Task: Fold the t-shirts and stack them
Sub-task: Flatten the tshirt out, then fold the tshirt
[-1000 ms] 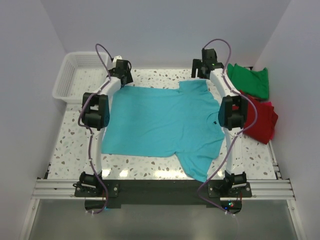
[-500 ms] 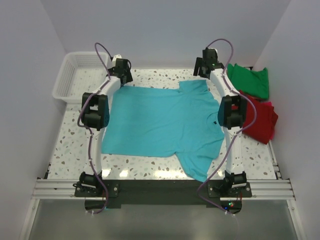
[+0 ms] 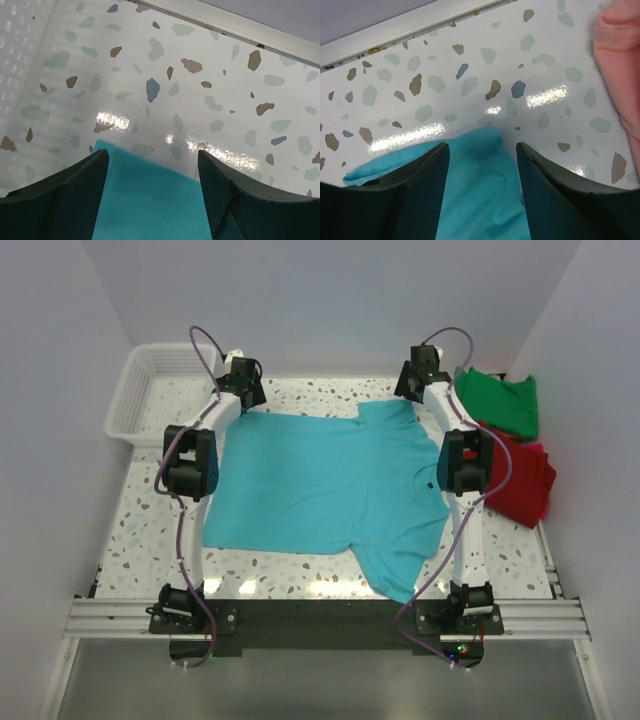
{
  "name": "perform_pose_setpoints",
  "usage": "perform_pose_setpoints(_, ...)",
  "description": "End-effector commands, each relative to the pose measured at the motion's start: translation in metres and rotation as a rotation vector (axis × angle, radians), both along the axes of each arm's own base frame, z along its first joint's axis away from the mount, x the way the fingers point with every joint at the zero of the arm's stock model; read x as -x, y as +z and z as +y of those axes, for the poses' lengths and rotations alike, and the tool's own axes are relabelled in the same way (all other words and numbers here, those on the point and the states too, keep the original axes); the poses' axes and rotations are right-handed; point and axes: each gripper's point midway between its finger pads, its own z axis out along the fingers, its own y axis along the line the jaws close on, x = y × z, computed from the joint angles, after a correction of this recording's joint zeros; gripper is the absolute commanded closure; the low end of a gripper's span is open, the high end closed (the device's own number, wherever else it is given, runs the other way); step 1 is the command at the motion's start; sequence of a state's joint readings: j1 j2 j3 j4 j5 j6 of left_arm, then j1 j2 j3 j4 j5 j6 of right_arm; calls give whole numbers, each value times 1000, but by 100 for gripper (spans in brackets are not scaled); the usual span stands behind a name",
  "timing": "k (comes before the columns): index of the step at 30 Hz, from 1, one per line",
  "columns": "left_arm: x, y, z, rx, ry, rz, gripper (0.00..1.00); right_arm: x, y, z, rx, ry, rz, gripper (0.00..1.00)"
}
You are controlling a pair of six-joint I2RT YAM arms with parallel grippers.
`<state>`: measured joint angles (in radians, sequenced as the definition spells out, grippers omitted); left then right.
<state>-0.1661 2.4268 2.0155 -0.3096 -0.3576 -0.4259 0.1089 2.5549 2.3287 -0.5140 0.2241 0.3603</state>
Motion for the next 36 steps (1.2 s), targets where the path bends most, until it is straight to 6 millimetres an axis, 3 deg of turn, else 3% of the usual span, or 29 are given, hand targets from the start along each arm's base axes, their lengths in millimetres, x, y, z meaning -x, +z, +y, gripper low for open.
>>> perform_pose_setpoints(1, -5, 46, -5, 25, -10, -85, 23, -17, 15, -6, -39, -39, -74, 43)
perform_pose_setpoints(11, -6, 48, -7, 29, -21, -89, 23, -15, -11, -7, -76, -44, -21, 48)
perform_pose_setpoints(12, -6, 47, -8, 29, -23, -86, 23, -14, -13, -6, -81, -43, -18, 51)
perform_pose_setpoints(16, -5, 46, -6, 25, -24, -82, 23, -14, -15, -3, -96, -41, -12, 79)
perform_pose_setpoints(21, -5, 46, -7, 22, -27, -82, 23, -12, -11, -3, -103, -39, -12, 100)
perform_pose_setpoints(30, -2, 50, 7, -8, 61, -67, 23, -9, 24, -9, -65, -29, -53, 100)
perform_pose_setpoints(36, 2, 26, 12, -35, 80, -6, 23, 1, 53, -23, -2, -43, -83, 100)
